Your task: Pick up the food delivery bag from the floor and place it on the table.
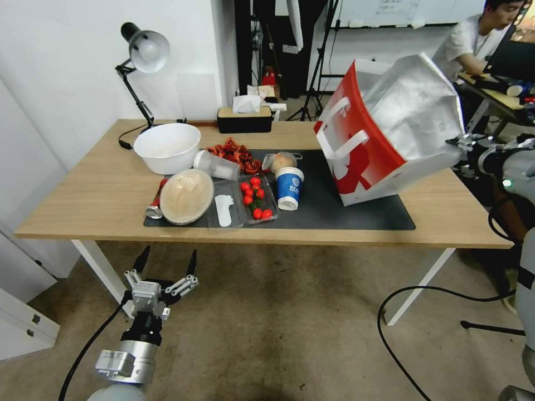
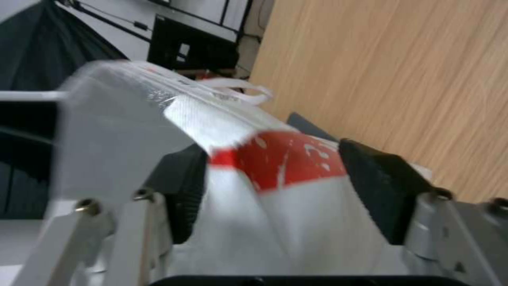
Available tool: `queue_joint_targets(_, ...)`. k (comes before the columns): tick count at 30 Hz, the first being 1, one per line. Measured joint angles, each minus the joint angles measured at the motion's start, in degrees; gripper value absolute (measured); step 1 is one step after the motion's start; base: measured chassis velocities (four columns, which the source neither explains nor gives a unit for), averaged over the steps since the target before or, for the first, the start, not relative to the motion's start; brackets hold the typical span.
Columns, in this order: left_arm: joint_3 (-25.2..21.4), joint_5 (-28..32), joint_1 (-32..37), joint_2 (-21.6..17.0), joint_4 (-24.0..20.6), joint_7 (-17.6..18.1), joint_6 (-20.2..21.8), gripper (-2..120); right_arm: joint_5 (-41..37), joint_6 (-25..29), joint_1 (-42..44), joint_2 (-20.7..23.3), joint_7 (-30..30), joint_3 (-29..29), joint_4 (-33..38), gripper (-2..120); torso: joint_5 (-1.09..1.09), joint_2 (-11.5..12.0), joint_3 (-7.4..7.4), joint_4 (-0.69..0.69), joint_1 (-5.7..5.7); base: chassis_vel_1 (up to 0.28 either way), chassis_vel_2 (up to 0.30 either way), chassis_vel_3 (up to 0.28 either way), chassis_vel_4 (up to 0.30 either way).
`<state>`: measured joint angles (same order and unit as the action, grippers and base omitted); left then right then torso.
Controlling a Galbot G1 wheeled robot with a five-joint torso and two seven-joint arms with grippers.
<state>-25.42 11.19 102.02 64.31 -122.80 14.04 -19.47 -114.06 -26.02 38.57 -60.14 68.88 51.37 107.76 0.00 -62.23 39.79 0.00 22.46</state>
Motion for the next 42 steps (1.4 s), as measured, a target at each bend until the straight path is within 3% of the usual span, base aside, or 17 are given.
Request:
queue_joint_targets(7,0.8,-1.14,-0.54,0.17,0.17,2.82,1.1,100,-0.83,-0.38,2.25,1.61,-2.81,2.55,2.42,90,-0.01,0.0,0.0,-0.02,0.0,0.0,0.0,0.0,0.0)
queue_joint_targets(9,0.98,-1.41,-0.85,0.08,0.23,3.34,1.33,100,-0.3,-0.55,2.77,2.23,-8.31,2.96,3.31,99,0.01,0.0,0.0,0.0,0.0,0.0,0.0,0.0,0.0)
queue_joint_targets(14,0.98,-1.42,-1.01,0.09,0.23,3.8,1.58,100,0.74,-1.33,4.0,2.64,-14.88,3.75,5.11,100,-0.01,0.0,0.0,0.01,0.0,0.0,0.0,0.0,0.0)
queue_joint_targets(17,0.92,-1.06,-1.08,-0.27,-0.62,4.43,1.8,100,2.94,-2.93,7.84,3.5,-23.87,5.63,8.28,100,-0.02,0.0,0.0,0.02,0.0,0.0,0.0,0.0,0.0)
queue_joint_targets(18,0.92,-1.06,-1.08,-0.27,-0.62,4.43,1.8,100,2.94,-2.93,7.84,3.5,-23.87,5.63,8.28,100,-0.02,0.0,0.0,0.02,0.0,0.0,0.0,0.0,0.0)
queue_joint_targets(22,1.05,0.59,-1.55,-0.77,-2.01,5.06,3.26,100,13.99,-5.19,18.95,6.97,-41.11,8.44,12.98,100,0.02,-0.01,-0.01,-0.03,-0.01,0.0,0.0,0.0,0.0)
queue_joint_targets(24,1.06,0.77,-1.62,-0.8,-2.03,5.12,3.34,100,15.94,-5.19,20.02,7.46,-42.8,8.72,13.43,100,0.0,0.0,-0.01,-0.03,-0.01,0.0,0.0,0.0,0.0)
queue_joint_targets(26,1.11,1.34,-1.76,-0.84,-2.34,5.26,3.81,100,27.0,-4.71,26.54,10.31,-51.27,9.92,16.29,100,-0.02,-0.01,-0.01,0.0,0.0,0.0,0.0,0.0,0.0)
queue_joint_targets(27,1.11,1.34,-1.76,-0.84,-2.34,5.26,3.81,100,27.0,-4.71,26.54,10.31,-51.27,9.92,16.29,100,-0.02,-0.01,-0.01,0.0,0.0,0.0,0.0,0.0,0.0)
queue_joint_targets(30,1.3,1.6,-1.78,-0.35,-3.08,5.34,4.41,100,39.8,-2.68,34.4,12.08,-58.36,10.92,20.23,100,-0.01,-0.01,-0.01,-0.01,-0.01,0.0,0.0,0.0,0.0)
queue_joint_targets(35,1.34,1.65,-1.71,0.38,-3.79,5.37,4.72,100,50.18,-0.83,40.16,11.46,-60.23,11.37,24.8,100,-0.01,-0.01,-0.01,0.01,0.0,0.0,0.0,0.0,0.0)
queue_joint_targets(42,1.22,1.47,-0.96,0.94,-5.31,5.35,4.69,100,61.84,0.69,46.72,5.22,-61.05,10.03,31.52,100,-0.01,-0.01,-0.01,0.0,-0.01,0.0,0.0,0.0,0.0)
